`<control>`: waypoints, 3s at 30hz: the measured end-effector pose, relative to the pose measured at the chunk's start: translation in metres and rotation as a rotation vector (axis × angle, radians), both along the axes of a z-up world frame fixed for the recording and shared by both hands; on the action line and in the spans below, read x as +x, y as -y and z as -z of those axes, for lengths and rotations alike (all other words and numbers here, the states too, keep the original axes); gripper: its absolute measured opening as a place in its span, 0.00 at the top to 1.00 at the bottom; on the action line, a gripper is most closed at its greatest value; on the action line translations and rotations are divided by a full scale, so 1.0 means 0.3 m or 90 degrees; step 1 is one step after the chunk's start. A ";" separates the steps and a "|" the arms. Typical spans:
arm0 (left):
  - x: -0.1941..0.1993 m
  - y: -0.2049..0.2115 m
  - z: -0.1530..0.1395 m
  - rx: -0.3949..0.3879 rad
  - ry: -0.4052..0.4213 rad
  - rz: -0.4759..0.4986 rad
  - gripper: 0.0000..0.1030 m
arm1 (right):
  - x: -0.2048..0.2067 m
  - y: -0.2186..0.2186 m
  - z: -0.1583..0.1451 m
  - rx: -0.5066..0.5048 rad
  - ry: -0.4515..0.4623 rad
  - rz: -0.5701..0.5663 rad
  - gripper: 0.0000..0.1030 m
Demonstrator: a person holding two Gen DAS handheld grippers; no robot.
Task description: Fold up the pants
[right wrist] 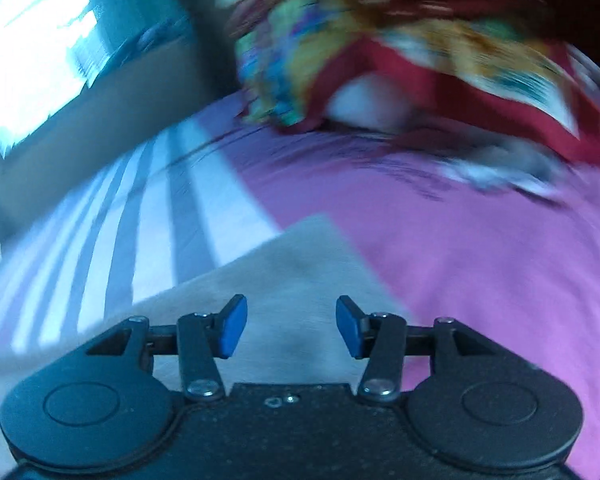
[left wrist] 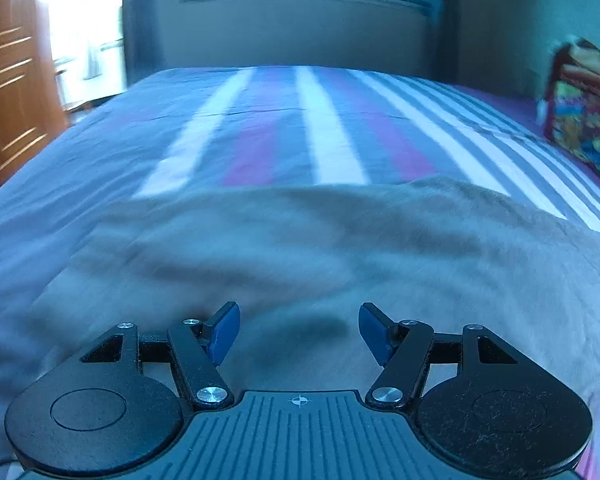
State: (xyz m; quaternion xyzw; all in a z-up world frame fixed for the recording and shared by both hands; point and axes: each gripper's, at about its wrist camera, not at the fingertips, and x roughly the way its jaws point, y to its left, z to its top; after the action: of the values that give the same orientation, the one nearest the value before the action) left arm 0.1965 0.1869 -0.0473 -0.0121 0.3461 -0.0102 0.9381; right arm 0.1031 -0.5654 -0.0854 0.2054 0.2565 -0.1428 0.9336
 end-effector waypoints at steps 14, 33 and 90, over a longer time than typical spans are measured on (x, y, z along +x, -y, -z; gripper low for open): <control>-0.033 -0.047 0.118 -0.064 -0.020 -0.084 0.22 | -0.028 0.161 0.190 0.277 0.044 0.045 0.86; -0.041 -0.034 0.101 -0.021 -0.022 -0.058 0.21 | -0.002 0.124 0.153 0.177 -0.017 0.047 0.86; -0.020 -0.479 -0.071 -0.442 0.308 0.009 0.79 | 0.066 0.126 0.141 0.152 -0.070 0.054 0.82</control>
State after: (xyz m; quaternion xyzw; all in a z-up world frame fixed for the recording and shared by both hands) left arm 0.1905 0.3305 -0.0259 -0.3220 0.0919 -0.1355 0.9325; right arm 0.1230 -0.6031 -0.1277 0.3174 0.3137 -0.1620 0.8801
